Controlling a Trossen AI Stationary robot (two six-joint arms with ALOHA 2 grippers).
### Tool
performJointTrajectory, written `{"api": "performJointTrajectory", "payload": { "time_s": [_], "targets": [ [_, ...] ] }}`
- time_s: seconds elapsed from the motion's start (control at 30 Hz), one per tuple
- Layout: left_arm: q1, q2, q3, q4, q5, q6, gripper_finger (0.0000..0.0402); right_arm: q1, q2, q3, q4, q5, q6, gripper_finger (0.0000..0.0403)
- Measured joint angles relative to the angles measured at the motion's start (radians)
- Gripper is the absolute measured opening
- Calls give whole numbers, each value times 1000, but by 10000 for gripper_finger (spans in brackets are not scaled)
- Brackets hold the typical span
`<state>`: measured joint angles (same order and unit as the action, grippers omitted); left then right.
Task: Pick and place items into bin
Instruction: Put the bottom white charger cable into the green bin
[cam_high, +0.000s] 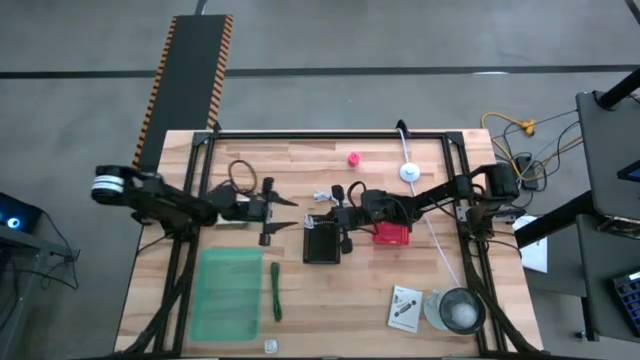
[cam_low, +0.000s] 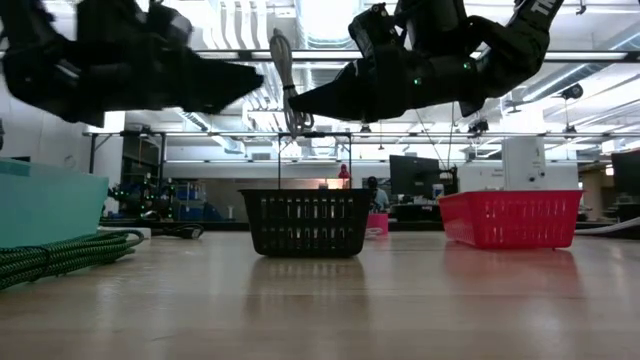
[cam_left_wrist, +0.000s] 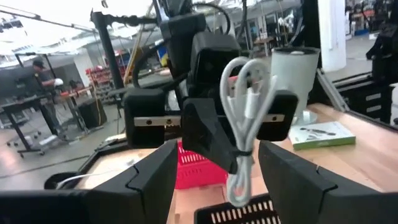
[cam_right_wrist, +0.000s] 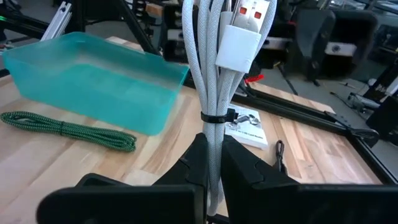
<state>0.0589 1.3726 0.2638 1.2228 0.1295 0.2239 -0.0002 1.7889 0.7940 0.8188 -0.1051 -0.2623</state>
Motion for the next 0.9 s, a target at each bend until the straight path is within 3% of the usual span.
{"api": "performJointTrajectory", "payload": {
  "time_s": [0.3,0.43,0.57,0.9],
  "targets": [
    [-1,175,132,12,20,-4,208,0,-1,-2,-25,-2,-6,13],
    [0,167,136,1,54,-3,208,-2,-1,-2,-29,9,-12,13],
    [-2,145,120,-6,113,-7,208,-3,-2,-1,-23,83,-15,13],
    [-2,131,115,2,150,-7,208,-4,-2,0,-22,84,-29,13]
  ]
}}
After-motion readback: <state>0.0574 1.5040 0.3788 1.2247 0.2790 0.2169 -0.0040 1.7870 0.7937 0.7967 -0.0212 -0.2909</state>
